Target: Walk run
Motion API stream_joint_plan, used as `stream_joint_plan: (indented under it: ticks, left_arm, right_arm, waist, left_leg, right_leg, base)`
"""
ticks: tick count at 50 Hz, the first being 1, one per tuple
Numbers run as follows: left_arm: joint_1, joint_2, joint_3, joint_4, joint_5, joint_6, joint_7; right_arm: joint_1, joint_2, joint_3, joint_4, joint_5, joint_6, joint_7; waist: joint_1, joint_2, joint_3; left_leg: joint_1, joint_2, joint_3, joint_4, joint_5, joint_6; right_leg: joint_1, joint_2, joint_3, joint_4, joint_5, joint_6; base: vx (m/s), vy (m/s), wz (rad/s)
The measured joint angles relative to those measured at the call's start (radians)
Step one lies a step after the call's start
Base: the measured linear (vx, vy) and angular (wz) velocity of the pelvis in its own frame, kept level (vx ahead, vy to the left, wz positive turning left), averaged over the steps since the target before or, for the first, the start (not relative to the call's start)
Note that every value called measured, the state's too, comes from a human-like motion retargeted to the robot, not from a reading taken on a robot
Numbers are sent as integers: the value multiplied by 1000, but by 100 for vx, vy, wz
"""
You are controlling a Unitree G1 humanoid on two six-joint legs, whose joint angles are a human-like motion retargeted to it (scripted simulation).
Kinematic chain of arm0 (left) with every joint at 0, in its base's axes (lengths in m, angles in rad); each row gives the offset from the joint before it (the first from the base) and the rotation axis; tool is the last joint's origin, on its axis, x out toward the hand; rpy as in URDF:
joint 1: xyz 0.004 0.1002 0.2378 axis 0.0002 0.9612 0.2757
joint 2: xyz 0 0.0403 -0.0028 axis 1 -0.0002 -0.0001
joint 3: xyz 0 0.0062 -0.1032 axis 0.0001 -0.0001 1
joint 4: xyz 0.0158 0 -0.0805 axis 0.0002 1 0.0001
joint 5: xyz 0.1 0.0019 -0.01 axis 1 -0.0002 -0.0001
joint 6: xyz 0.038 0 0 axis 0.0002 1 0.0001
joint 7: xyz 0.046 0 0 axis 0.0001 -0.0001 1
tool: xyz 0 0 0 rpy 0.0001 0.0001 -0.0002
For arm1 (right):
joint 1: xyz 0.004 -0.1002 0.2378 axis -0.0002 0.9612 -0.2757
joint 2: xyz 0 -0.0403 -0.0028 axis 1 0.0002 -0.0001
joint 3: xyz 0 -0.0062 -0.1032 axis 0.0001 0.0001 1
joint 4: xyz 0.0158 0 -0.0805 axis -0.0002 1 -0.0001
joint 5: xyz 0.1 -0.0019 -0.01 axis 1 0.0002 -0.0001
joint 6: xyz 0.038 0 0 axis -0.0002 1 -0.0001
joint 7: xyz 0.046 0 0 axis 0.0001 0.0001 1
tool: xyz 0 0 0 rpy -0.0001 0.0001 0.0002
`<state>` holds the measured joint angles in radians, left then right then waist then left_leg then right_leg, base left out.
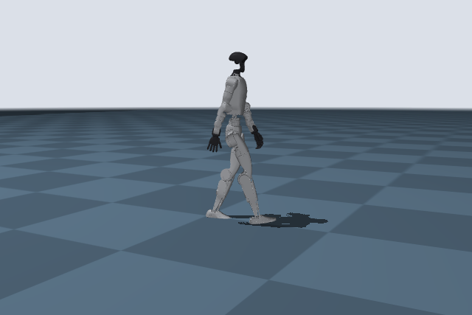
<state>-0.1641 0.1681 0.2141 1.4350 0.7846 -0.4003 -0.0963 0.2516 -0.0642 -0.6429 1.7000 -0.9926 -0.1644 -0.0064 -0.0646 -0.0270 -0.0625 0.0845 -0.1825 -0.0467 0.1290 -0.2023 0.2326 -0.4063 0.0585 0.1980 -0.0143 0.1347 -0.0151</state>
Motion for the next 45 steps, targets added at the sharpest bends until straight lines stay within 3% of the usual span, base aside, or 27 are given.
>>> stream_joint_plan:
  ticks: [3,6,8,10,12,13,15,18,22,30,34,37,40,43,45]
  left_arm:
    - [24,1,11,27,23,15,20]
    - [63,-5,22,55,32,34,49]
    - [90,-10,26,83,19,42,68]
    - [110,-4,21,113,-5,46,76]
    - [127,5,18,126,-4,51,80]
    - [138,7,24,125,13,54,85]
    - [170,18,45,119,61,65,103]
    - [199,19,87,128,85,89,125]
    - [260,21,124,162,36,91,126]
    - [416,18,197,220,44,130,160]
    - [487,7,247,258,50,159,189]
    - [530,-2,279,265,66,184,185]
    - [560,-9,308,265,94,209,174]
    - [552,2,320,265,87,224,143]
    - [515,23,298,265,59,221,127]
  right_arm:
    - [1,-13,-30,0,27,1,-1]
    - [-16,-34,-58,0,68,-9,3]
    - [-42,-54,-78,0,96,-10,13]
    - [-75,-70,-93,-12,119,-17,25]
    - [-117,-79,-94,-31,151,-35,39]
    - [-139,-84,-90,-42,168,-44,48]
    - [-181,-80,-81,-64,195,-55,68]
    - [-254,-89,-81,-107,200,-64,106]
    - [-313,-107,-38,-164,208,-112,148]
    - [-339,-152,4,-245,145,-204,159]
    - [-340,-157,15,-230,113,-216,139]
    - [-323,-145,8,-218,86,-206,137]
    - [-269,-117,-24,-208,47,-192,122]
    - [-203,-73,-38,-170,35,-163,86]
    - [-166,-51,-46,-125,60,-148,68]
  waist:
    - [-24,18,-16]
    - [-5,44,-32]
    - [-12,63,-31]
    - [-6,63,-33]
    - [-31,40,-46]
    - [-49,25,-54]
    - [-44,7,-51]
    - [-27,-17,-38]
    - [11,-32,-34]
    - [172,-55,-43]
    - [223,-89,-46]
    - [253,-95,-51]
    - [280,-107,-82]
    - [249,-137,-111]
    - [225,-121,-112]
  left_leg:
    - [16,11,-24,30,80,-52]
    - [9,32,-14,84,244,-150]
    - [-10,34,-31,161,407,-246]
    - [-53,25,-15,265,548,-388]
    - [-127,37,91,397,627,-494]
    - [-170,38,143,462,659,-494]
    - [-248,84,153,608,575,-475]
    - [-365,193,296,720,407,-312]
    - [-509,200,285,632,279,-229]
    - [-625,211,298,79,258,-139]
    - [-634,158,179,-97,239,-152]
    - [-598,182,238,-76,264,-159]
    - [-551,186,304,-75,348,-128]
    - [-537,151,228,-22,287,-89]
    - [-486,172,254,-19,249,-86]
  right_leg:
    - [26,-9,-63,5,59,-12]
    - [57,10,-60,16,48,-33]
    - [77,5,-90,37,21,-45]
    - [105,-5,-111,46,-3,-70]
    - [117,-38,-101,55,-30,-86]
    - [121,-70,-115,60,-46,-81]
    - [165,-53,-146,56,-72,-109]
    - [207,-51,-165,57,-102,-127]
    - [261,-25,-159,54,-137,-143]
    - [369,52,-117,43,-209,-168]
    - [426,41,-98,53,-235,-168]
    - [467,48,-89,83,-233,-169]
    - [489,43,-89,135,-163,-132]
    - [479,4,-103,243,35,-21]
    - [452,41,-60,361,184,75]
  base:
    - [66,-16,74]
    - [76,-18,12]
    - [67,-7,47]
    - [57,-4,32]
    - [61,-6,98]
    - [61,-20,109]
    - [57,-42,57]
    - [45,-27,27]
    - [58,-20,-4]
    - [68,-12,-50]
    - [71,-5,-82]
    - [83,1,-88]
    - [83,6,-71]
    - [93,6,-16]
    - [72,-3,18]
